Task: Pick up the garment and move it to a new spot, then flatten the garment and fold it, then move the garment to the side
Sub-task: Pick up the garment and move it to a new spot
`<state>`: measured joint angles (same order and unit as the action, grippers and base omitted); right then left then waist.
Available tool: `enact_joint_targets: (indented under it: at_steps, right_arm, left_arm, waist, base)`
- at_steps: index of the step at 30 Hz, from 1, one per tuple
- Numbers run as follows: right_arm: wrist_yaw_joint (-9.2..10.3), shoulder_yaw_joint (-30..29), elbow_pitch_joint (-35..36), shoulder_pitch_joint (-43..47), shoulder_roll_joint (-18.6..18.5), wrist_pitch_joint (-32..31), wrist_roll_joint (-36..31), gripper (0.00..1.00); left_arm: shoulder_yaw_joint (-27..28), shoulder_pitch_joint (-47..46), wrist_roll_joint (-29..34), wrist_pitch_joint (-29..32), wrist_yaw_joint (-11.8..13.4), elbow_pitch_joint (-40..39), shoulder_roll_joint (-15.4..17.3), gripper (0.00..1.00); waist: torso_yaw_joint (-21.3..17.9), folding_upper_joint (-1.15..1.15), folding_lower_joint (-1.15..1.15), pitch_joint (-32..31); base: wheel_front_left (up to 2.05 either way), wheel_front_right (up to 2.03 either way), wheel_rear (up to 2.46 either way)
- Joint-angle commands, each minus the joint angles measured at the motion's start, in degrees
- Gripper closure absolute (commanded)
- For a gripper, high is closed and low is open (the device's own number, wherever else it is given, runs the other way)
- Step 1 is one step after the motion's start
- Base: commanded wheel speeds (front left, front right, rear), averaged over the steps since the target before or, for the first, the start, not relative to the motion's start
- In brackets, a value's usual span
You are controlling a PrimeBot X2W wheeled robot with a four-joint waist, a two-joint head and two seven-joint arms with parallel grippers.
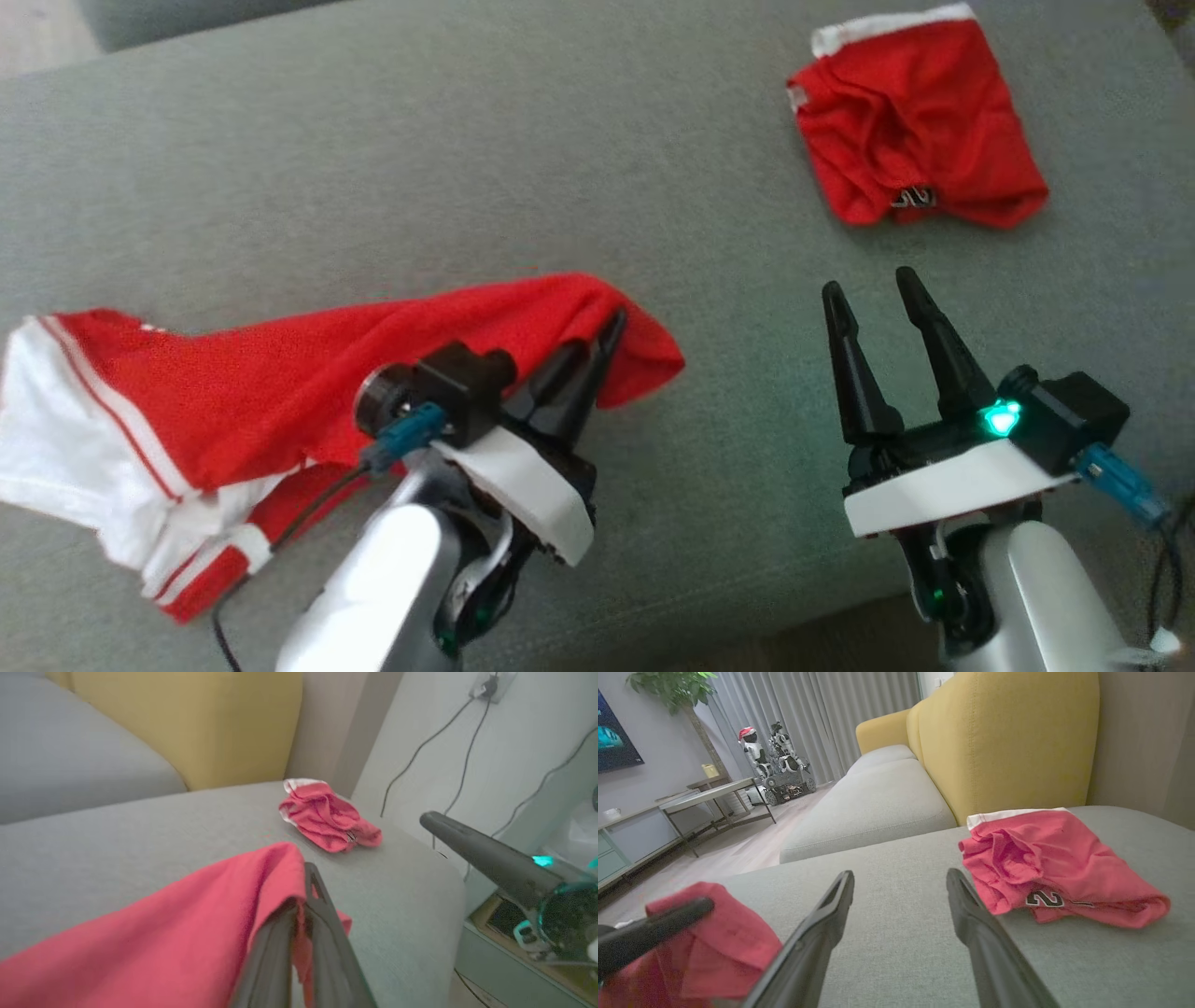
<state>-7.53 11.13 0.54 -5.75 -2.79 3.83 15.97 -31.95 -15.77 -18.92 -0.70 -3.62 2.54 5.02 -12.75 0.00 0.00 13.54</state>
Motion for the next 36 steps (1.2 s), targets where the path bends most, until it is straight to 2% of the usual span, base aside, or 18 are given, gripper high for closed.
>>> enact_joint_targets:
  at_steps: [1, 2, 3, 4, 12, 21, 28, 36]
  right_arm:
    - [0.04, 1.5, 1.3, -2.8, -0.1, 1.0, 0.6, 0.0]
    - [0.04, 1.5, 1.0, -2.9, -0.1, 1.3, 0.7, 0.0]
    - [0.04, 1.5, 0.7, -3.0, -0.1, 1.5, 0.8, 0.0]
    - [0.04, 1.5, 0.5, -3.1, -0.1, 1.7, 0.9, 0.0]
    - [0.04, 0.7, -0.6, -3.3, -0.1, 2.1, 0.3, 0.0]
    - [0.04, -0.7, -0.2, -2.5, -0.1, 0.7, -1.3, 0.0]
    - [0.04, -2.0, 1.0, -1.4, -0.1, -0.9, -2.3, 0.0]
    - [0.04, -2.6, 1.8, -0.1, -0.1, -1.9, -2.5, 0.0]
  left_arm:
    - [0.8, -2.7, -0.5, 0.5, -0.7, -0.4, -0.3, 1.0]
    - [0.6, -2.8, -1.0, 0.8, -0.9, 0.6, -0.3, 0.91]
    - [0.5, -2.9, -1.4, 1.0, -1.0, 1.6, -0.4, 0.57]
    - [0.4, -3.1, -1.7, 1.1, -1.1, 2.4, -0.4, 0.0]
    - [-0.2, -4.1, -1.4, -1.2, -1.5, 3.9, -0.2, 0.0]
    - [4.0, -1.3, -0.8, -9.2, 3.1, 1.2, 0.6, 0.0]
    - [6.5, 1.4, -2.2, -8.9, 4.8, 0.1, 2.6, 0.0]
    - [7.5, 5.0, -3.8, -5.9, 5.4, -0.8, 5.4, 0.0]
  waist:
    - [-2.2, 0.0, 0.0, 2.3]
    - [-2.4, 0.0, 0.0, 2.4]
    - [-2.5, 0.0, 0.0, 2.6]
    - [-2.6, 0.0, 0.0, 2.7]
    - [-0.6, 0.0, 0.0, 1.5]
    - [5.9, 0.0, 0.0, -2.1]
    - [10.2, 0.0, 0.0, -3.7]
    - [12.2, 0.0, 0.0, -5.0]
  base:
    - [0.0, 0.0, 0.0]
    - [0.0, 0.0, 0.0]
    - [0.0, 0.0, 0.0]
    - [0.0, 0.0, 0.0]
    - [0.0, 0.0, 0.0]
    - [0.0, 0.0, 0.0]
    - [0.0, 0.0, 0.0]
    - [0.0, 0.0, 0.0]
